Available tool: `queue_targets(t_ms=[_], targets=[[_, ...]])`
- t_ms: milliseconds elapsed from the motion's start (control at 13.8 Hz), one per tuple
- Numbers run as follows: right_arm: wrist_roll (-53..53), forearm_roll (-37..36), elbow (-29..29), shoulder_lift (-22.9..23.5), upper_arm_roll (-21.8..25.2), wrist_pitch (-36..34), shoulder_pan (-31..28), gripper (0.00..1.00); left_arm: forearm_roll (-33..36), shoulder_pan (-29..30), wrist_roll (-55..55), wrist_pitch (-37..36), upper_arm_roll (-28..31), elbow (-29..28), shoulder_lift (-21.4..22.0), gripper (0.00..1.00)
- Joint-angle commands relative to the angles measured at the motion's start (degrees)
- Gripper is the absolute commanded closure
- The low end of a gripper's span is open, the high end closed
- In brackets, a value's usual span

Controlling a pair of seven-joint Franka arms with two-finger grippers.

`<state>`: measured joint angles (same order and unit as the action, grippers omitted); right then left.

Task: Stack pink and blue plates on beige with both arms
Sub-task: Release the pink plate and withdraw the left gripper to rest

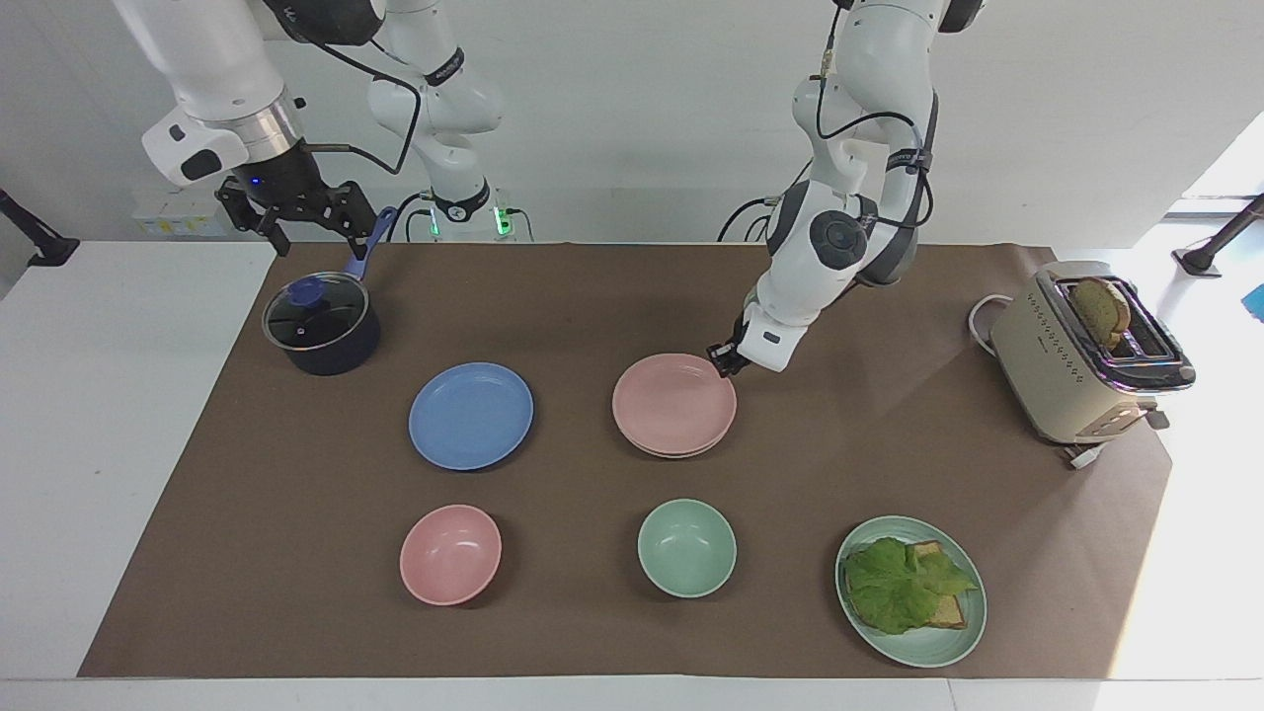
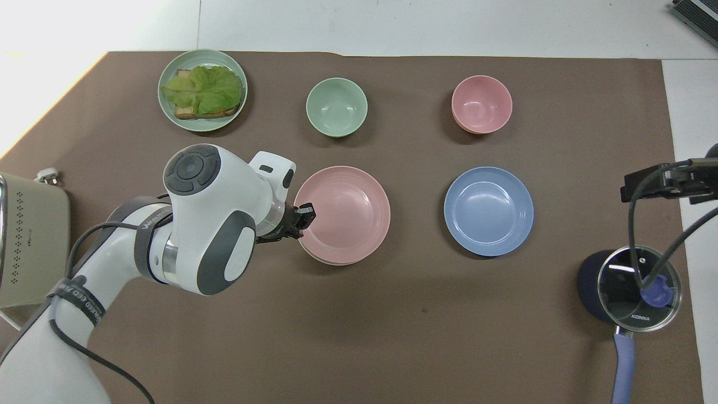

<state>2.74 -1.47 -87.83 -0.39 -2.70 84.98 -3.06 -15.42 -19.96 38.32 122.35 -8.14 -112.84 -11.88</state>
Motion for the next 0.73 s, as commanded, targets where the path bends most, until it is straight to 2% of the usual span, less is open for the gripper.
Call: queue_targets(t_ms=[0,145,291,364,509,655], targets=[[-1.9,0.2,-1.2,-1.0,-0.2,0.5,-0.8,0.00,0.4,1.4,-2.9,-0.3,0.8,0.1,0.7,0.00],[-1.6,0.2,-1.4,-1.0,-0.2,1.5,-1.3,0.00,4.4,6.9,-9.5,-1.2,0.9,1.1,2.1,0.00],[-1.5,0.2,-2.4,-1.4,-0.1,3.0,-1.5,0.00,9.8,11.1,-16.0,-8.1,1.0,3.8,4.8,0.00],[-1.1,0.2,-3.3,-1.5,-0.1,4.7,-1.8,0.00,11.6,14.0,-18.3,-11.3,1.0,4.2,8.2,0.00],[-0.7,0.3,-6.1,-2.5,-0.2,7.0,-1.8,0.00,12.2,17.9,-27.5,-15.0,1.1,5.3,12.8,0.00],[0.2,0.3,-9.4,-2.4,-0.3,10.3,-1.4,0.00,12.6,20.6,-30.9,-19.5,1.4,7.0,15.7,0.00]])
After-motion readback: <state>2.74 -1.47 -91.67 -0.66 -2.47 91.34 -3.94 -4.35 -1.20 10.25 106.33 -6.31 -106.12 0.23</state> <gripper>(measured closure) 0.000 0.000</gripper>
